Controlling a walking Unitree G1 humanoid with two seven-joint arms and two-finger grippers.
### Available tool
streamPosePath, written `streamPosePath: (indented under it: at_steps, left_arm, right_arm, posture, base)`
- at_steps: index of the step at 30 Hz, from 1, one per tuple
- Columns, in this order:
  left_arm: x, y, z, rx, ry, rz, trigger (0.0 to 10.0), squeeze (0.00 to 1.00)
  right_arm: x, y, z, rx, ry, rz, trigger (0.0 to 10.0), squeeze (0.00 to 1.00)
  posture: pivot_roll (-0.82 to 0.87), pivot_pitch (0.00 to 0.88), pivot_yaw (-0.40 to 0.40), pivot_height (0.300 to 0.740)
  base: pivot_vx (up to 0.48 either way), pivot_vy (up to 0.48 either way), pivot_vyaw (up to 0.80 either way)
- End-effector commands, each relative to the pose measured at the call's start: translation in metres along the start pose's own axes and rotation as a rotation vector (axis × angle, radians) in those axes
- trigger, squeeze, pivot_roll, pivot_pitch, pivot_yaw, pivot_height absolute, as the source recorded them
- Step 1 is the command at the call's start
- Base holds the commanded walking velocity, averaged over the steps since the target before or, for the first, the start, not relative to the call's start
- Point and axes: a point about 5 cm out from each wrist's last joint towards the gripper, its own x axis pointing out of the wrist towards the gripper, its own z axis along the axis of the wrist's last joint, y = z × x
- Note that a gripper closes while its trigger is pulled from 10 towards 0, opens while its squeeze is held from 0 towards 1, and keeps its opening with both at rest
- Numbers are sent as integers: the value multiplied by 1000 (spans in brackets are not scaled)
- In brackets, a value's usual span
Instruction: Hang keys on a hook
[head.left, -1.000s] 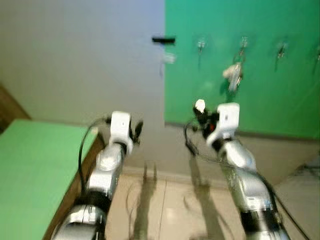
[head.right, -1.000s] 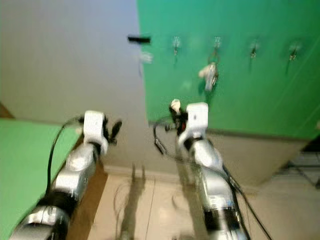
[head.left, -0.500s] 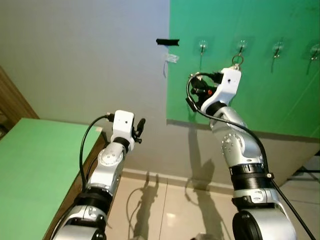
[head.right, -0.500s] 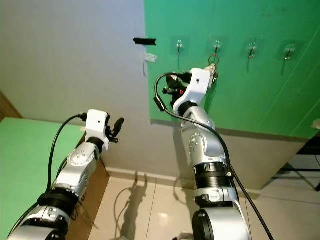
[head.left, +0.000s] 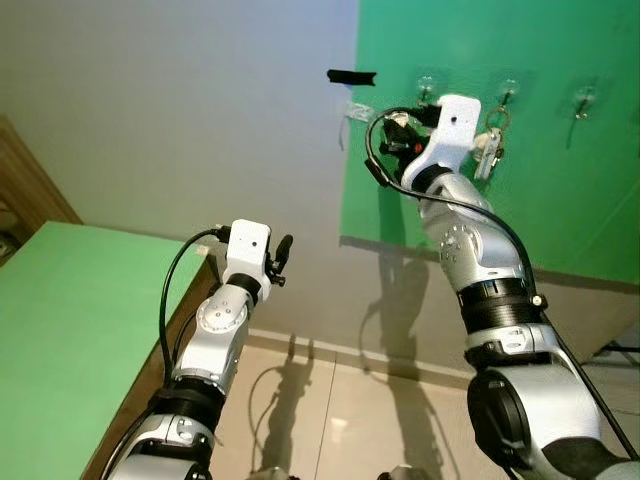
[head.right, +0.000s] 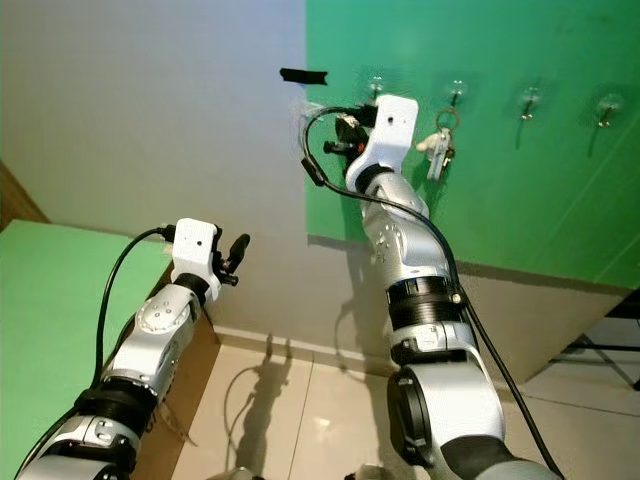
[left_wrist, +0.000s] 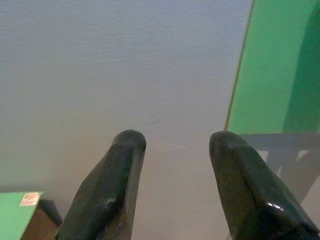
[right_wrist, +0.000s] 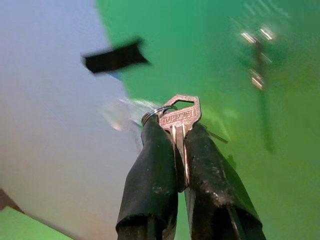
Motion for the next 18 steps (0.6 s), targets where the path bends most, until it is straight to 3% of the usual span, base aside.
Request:
streamPosePath:
  at_steps: [1, 10, 18]
  left_arm:
    - [-1, 0, 2, 14, -8, 5, 10000, 0]
    - [-1, 0, 2, 12, -7, 5, 10000, 0]
    - [0, -1, 1, 17, -2, -6, 10000, 0]
  right_arm:
    - [3, 0, 6, -21, -16, 6, 0, 0]
    - [3, -8, 11, -78, -60, -42, 0, 0]
    - [-1, -29, 12, -22, -90, -151, 0, 0]
  posture:
    - [-86, 0, 28, 740]
    - [-87, 0, 26, 740]
    - [-96, 0, 36, 740]
  base:
    - [0, 0, 0]
    - [0, 0, 0]
    - [0, 0, 0]
